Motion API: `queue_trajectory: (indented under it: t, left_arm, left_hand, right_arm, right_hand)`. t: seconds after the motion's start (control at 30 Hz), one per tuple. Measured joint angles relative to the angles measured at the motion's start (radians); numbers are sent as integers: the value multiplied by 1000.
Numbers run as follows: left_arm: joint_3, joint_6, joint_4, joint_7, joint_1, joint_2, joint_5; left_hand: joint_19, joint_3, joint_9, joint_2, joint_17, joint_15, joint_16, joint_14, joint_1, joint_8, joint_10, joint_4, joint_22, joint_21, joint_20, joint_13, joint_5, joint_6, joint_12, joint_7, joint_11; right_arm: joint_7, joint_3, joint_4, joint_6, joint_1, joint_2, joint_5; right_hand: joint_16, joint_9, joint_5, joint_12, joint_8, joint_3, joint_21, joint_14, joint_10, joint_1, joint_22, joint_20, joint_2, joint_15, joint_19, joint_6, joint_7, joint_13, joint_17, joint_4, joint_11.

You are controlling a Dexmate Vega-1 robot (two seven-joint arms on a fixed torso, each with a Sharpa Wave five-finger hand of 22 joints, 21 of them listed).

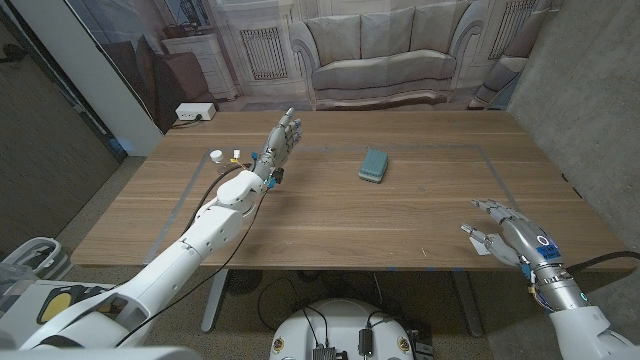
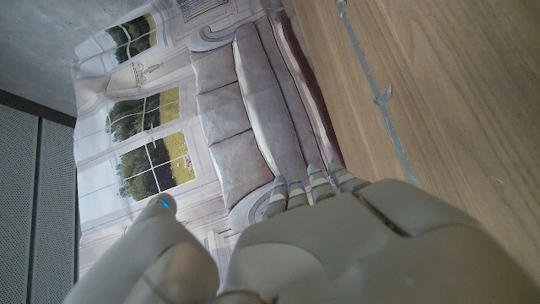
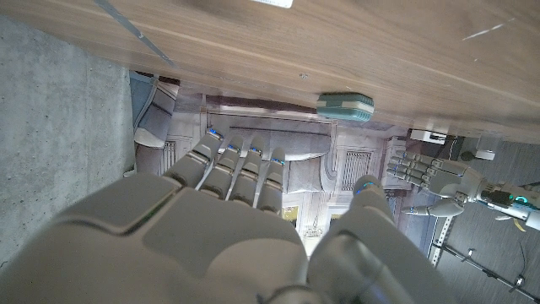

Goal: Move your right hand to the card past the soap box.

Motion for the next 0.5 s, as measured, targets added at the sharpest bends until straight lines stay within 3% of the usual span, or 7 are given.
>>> queue_trajectory:
  t: [0.5]
  left_arm:
    - [-11, 19, -38, -9, 16, 43, 4]
  left_hand:
    - [0, 0, 0, 6, 0, 0, 0, 0, 6, 0, 0, 0, 0, 0, 0, 0, -4, 0, 0, 0, 0]
  right_arm:
    - [-70, -92, 35, -102, 20, -40, -15]
  right_hand:
    - [0, 0, 6, 0, 0, 0, -8, 0, 2, 0, 0, 0, 0, 0, 0, 11, -11, 0, 0, 0, -2]
